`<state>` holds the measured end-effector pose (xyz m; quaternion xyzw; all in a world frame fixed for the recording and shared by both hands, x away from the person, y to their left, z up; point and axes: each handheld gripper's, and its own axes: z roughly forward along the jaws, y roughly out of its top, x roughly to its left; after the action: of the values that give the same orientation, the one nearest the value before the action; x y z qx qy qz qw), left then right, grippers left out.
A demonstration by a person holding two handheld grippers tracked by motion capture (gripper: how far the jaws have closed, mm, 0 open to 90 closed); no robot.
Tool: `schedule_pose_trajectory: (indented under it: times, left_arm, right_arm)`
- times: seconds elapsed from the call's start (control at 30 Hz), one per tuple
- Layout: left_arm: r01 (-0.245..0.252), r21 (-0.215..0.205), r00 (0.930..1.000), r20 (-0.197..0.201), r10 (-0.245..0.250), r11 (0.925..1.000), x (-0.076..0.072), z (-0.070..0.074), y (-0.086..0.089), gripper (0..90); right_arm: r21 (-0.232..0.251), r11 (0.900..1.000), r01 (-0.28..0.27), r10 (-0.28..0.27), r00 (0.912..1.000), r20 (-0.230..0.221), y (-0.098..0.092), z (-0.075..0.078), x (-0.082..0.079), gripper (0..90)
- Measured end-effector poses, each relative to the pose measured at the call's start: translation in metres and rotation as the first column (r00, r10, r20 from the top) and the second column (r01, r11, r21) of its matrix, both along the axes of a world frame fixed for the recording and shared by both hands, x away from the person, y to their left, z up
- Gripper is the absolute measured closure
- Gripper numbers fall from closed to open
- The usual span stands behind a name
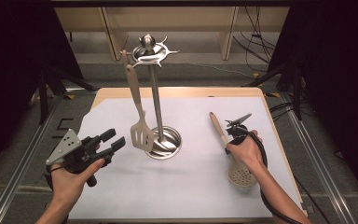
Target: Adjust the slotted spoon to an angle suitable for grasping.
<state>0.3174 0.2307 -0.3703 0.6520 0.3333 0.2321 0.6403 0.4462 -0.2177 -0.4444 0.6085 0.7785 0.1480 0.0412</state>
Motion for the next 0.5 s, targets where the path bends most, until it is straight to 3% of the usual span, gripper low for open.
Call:
schedule_pose_trajectory:
  times: [0.07,0.13,0.17,0.27,0.3,0.33,0.37,0.43,0.5]
  left_arm:
    - [0.000,0.001,1.0000,0.000,0.000,1.0000,0.000,0.000,0.000,48.5]
    - [-0.002,0.000,1.0000,-0.001,0.002,1.0000,0.000,0.000,0.000,48.5]
    - [-0.002,0.001,1.0000,0.000,0.002,1.0000,0.000,0.000,0.000,48.5]
    - [0.000,0.001,1.0000,-0.001,0.000,1.0000,0.000,-0.001,0.000,48.5]
    - [0.001,0.001,1.0000,-0.001,-0.001,1.0000,0.000,-0.001,0.000,48.5]
    - [0.002,0.001,1.0000,0.000,-0.002,1.0000,0.001,-0.001,0.000,48.5]
    - [0.000,0.001,1.0000,-0.002,0.000,1.0000,0.001,-0.002,-0.001,48.5]
    - [0.000,0.003,1.0000,-0.005,0.000,1.0000,0.001,-0.002,-0.001,48.5]
    - [0.000,0.002,1.0000,-0.006,0.000,1.0000,0.001,-0.003,-0.001,48.5]
  right_arm:
    - [0.024,0.999,-0.033,0.032,0.9988,0.038,-0.002,0.004,-0.006,79.3]
    - [0.047,0.998,-0.031,0.026,0.9957,0.089,-0.003,0.007,-0.012,79.3]
    - [0.045,0.997,-0.068,0.062,0.9894,0.131,-0.005,0.008,-0.015,79.3]
    - [0.050,0.997,-0.058,0.048,0.9793,0.197,-0.004,0.013,-0.027,79.3]
    - [0.058,0.993,-0.105,0.088,0.9660,0.243,-0.006,0.014,-0.029,79.3]
    - [0.060,0.990,-0.129,0.109,0.9585,0.264,-0.008,0.015,-0.033,79.3]
    - [0.071,0.990,-0.120,0.095,0.9526,0.289,-0.007,0.017,-0.037,79.3]
    - [0.060,0.987,-0.148,0.118,0.9302,0.348,-0.007,0.020,-0.043,79.3]
    - [0.072,0.986,-0.151,0.115,0.9227,0.368,-0.006,0.023,-0.048,79.3]
